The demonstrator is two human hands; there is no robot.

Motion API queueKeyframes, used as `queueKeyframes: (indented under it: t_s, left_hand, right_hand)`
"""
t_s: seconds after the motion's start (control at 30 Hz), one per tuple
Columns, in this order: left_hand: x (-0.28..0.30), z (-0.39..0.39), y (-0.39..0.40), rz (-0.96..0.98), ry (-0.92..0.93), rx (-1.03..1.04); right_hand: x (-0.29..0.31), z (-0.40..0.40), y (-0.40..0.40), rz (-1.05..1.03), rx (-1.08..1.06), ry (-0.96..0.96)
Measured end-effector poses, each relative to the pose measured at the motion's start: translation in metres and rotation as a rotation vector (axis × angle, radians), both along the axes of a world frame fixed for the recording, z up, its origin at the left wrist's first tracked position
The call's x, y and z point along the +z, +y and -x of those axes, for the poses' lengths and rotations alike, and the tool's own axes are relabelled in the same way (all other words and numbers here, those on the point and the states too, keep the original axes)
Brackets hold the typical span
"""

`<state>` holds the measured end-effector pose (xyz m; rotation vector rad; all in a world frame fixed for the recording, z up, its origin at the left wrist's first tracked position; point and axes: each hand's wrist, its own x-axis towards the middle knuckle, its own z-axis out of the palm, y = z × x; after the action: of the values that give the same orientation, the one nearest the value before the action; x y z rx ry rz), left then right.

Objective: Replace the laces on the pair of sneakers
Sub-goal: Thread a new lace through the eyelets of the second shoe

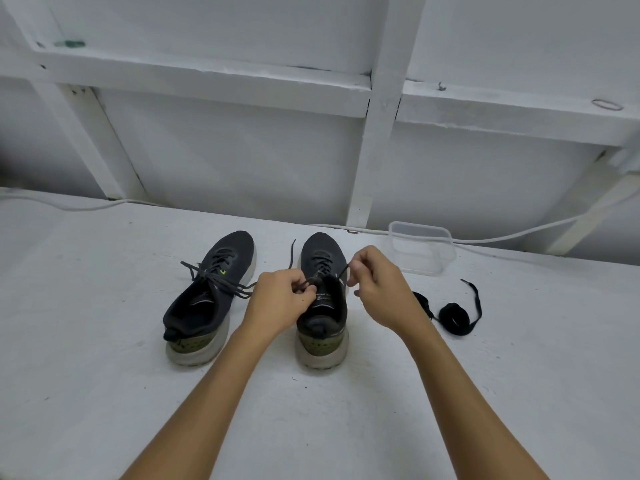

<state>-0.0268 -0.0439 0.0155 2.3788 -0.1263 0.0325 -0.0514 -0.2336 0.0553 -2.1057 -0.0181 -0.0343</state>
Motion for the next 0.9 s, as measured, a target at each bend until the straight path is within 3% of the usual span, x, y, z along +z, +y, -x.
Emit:
queueKeyframes:
  t_s: [0.23,0.37,0.47,0.57,0.77,0.9]
  left_hand:
    - [-0.001,-0.002,0.005,0.035,0.047,0.004]
    - [0.002,-0.002,0.01,0.098,0.052,-0.053]
    - [0.005,0.0,0.015,0.214,0.026,-0.095]
    - [0.008,0.001,0.018,0.259,-0.013,-0.133]
    - [-0.005,-0.005,0.01,0.057,-0.156,-0.205]
    - [-0.002,0.0,0.005,0.194,-0.104,-0.233]
  right_hand:
    - [-0.013,-0.007,-0.004,-0.117,-0.129,-0.043]
    - [-0.025,-0.012,-0.01,0.23,-0.183,-0.114]
    - [-0.028,-0.01,-0.014,0.426,-0.199,-0.053]
    - [-0.029,-0.003,-0.008,0.276,-0.078,0.03]
    - [-0.029,-0.001,0.006,0.125,-0.1,0.075]
    - [-0.034,-0.002,0.003,0.129,-0.115,0.073]
